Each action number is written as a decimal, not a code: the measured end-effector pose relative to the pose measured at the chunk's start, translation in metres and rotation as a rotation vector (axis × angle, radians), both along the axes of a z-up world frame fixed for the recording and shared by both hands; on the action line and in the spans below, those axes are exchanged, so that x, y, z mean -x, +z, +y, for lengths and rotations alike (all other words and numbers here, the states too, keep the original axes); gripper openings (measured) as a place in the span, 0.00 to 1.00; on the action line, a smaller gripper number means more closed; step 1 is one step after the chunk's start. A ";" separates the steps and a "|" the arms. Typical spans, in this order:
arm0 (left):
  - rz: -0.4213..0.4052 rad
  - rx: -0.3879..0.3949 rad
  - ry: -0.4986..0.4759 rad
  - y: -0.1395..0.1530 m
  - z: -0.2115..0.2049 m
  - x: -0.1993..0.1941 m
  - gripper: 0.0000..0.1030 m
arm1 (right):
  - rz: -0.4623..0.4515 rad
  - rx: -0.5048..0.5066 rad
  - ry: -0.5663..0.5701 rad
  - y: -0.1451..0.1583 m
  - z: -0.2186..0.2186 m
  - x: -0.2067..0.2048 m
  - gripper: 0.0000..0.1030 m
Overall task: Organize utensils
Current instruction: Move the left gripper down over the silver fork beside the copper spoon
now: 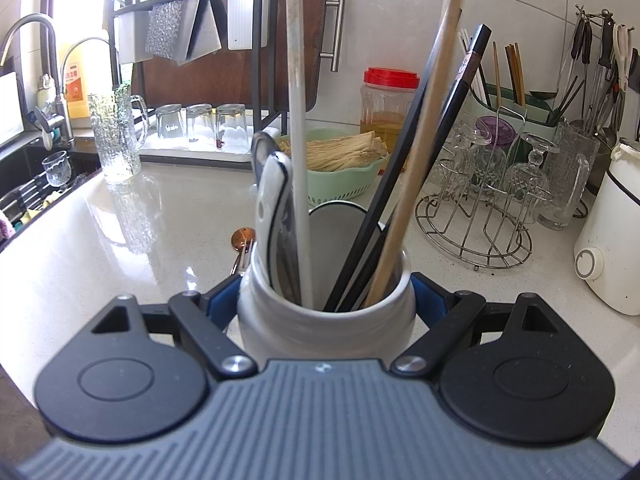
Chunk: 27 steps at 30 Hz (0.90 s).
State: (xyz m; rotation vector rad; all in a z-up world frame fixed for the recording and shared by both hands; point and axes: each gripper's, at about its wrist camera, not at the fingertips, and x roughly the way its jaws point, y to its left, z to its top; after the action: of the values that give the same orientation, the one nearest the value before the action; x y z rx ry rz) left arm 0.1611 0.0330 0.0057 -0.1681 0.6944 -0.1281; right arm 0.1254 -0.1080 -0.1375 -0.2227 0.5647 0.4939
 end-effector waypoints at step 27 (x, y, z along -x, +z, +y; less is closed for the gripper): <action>0.375 0.161 0.099 -0.175 0.098 -0.099 0.39 | 0.067 0.052 -0.122 0.007 0.004 -0.023 0.88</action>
State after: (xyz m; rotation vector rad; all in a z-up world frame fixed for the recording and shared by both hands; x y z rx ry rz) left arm 0.2601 0.1314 -0.1694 -0.3872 1.0475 -0.0574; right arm 0.1486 -0.1043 -0.1303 -0.2201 0.6532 0.3701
